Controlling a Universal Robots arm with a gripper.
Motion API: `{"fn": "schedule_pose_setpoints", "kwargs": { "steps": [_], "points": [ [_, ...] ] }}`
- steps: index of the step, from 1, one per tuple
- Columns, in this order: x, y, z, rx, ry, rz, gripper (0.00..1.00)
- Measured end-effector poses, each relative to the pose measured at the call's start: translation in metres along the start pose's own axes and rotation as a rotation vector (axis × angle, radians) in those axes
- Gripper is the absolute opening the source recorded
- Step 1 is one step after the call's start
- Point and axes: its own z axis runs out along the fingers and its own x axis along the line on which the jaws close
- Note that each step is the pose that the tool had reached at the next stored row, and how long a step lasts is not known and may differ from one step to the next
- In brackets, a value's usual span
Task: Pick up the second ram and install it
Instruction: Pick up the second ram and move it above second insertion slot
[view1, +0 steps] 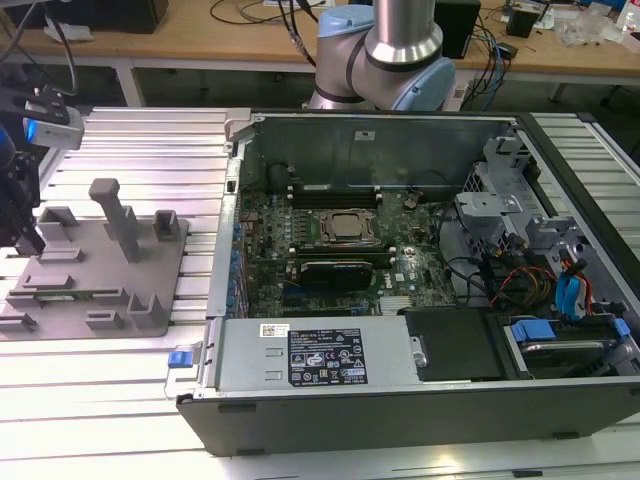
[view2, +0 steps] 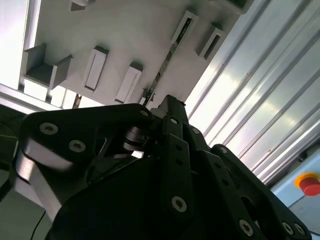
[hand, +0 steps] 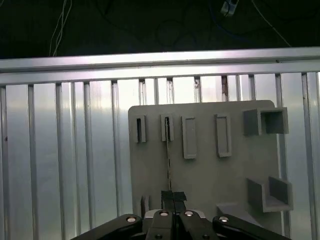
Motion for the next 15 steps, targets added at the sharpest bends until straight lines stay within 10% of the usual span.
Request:
{"fn": "schedule_pose_setpoints", "kwargs": {
  "steps": [15],
  "points": [
    [-0.0059,0.0075,0.0319,0.0057,-0.0002,-0.123,0.08]
  ]
}}
